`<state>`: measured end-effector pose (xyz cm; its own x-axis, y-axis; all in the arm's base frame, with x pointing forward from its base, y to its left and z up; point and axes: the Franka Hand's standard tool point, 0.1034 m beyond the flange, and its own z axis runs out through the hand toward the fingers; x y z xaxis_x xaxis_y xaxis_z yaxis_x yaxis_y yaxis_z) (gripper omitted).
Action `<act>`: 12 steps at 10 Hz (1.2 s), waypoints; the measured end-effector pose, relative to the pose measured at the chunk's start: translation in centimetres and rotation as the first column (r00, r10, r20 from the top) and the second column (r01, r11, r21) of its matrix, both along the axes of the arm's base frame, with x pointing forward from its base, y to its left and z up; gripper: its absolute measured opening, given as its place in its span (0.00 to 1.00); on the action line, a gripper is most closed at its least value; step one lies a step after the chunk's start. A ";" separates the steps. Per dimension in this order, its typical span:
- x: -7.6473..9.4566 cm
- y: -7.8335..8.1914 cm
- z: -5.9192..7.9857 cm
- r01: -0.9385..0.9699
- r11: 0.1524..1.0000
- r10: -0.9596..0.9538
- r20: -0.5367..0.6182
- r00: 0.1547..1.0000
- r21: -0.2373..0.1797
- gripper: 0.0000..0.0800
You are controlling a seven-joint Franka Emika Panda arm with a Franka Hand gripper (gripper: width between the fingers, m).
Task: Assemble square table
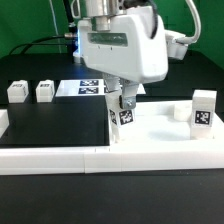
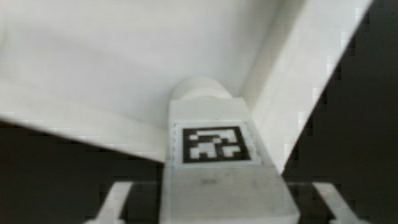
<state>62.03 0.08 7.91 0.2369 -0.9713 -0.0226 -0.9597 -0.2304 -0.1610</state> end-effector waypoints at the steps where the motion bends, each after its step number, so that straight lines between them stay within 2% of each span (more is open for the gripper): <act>1: 0.0 0.4 -0.1 0.118 0.993 -0.118 -0.009 0.993 0.023 0.37; 2: 0.1 1.4 -0.3 0.278 0.959 -0.277 -0.027 0.960 0.046 0.37; 4: 0.0 1.5 -0.3 0.364 0.929 -0.363 -0.038 0.931 0.059 0.37; 5: 0.0 1.5 -0.3 0.344 0.937 -0.342 -0.036 0.939 0.056 0.37; 6: 0.0 1.5 -0.3 0.277 0.960 -0.276 -0.028 0.961 0.046 0.63; 7: -0.4 1.2 -0.3 0.029 0.999 -0.029 -0.012 0.999 0.012 0.76; 8: -0.4 1.2 -0.4 -0.132 0.991 0.132 -0.009 0.991 -0.007 0.76; 9: -0.4 1.2 -0.4 -0.136 0.991 0.136 -0.007 0.991 -0.009 0.80; 12: -0.4 1.1 -0.4 -0.365 0.930 0.365 0.001 0.931 -0.048 0.81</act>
Offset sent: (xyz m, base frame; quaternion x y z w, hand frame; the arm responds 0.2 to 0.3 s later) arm 0.0000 0.0000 0.0000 0.0000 0.0000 0.1938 0.9810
